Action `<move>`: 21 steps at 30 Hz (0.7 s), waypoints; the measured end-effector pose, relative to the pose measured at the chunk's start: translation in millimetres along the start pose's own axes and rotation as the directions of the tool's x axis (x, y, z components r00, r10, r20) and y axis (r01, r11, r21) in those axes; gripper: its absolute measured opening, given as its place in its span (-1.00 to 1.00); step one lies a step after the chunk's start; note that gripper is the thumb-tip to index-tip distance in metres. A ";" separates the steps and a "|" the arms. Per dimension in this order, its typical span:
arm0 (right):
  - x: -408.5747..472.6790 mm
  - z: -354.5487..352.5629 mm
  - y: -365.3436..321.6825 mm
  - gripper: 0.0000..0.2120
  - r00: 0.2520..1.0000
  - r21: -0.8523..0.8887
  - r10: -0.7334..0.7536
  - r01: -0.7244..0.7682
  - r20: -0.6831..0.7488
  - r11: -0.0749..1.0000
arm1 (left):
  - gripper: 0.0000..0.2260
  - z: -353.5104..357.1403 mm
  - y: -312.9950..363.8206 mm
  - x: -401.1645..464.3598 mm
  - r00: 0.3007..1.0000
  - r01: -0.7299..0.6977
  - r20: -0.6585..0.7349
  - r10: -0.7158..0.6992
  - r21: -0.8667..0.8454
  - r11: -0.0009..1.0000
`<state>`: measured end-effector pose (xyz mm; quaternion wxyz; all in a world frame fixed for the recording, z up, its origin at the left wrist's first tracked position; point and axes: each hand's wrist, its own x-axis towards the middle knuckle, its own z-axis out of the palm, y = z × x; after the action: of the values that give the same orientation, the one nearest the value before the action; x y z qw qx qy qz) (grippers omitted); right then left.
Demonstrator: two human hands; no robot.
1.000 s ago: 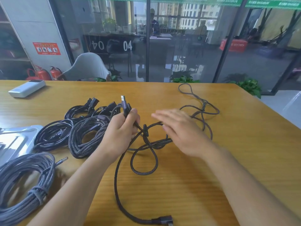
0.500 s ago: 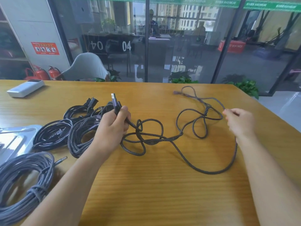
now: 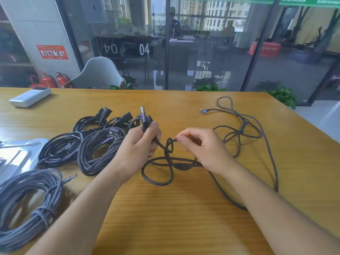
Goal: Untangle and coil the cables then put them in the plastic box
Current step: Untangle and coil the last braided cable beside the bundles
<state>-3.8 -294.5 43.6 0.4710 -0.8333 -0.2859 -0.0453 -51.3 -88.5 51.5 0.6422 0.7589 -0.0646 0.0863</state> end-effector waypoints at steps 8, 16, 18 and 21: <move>11.4 -10.1 19.8 -0.77 0.962 -0.264 0.020 -0.095 -0.273 0.960 | -0.65 11.6 1.6 -3.3 0.996 -0.018 0.091 0.019 -0.014 1.000; 12.9 -57.3 58.9 -0.77 0.842 -0.129 0.379 -0.455 -0.383 0.881 | -0.66 0.8 1.8 1.2 0.988 0.010 -0.157 -0.015 -0.037 0.999; 12.0 -64.4 61.4 -0.77 0.804 -0.082 0.416 -0.491 -0.424 0.867 | -0.66 -1.8 0.6 2.1 0.979 0.023 -0.200 -0.025 -0.015 1.000; 10.0 -69.7 63.9 -0.75 0.804 -0.149 0.383 -0.493 -0.454 0.857 | -0.66 -2.8 -1.3 2.4 0.974 0.032 -0.225 -0.033 -0.009 0.999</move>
<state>51.2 -371.7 37.1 0.4044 -0.9026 0.0295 -0.1446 -48.8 -85.5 51.2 0.6486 0.7436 0.0211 0.1610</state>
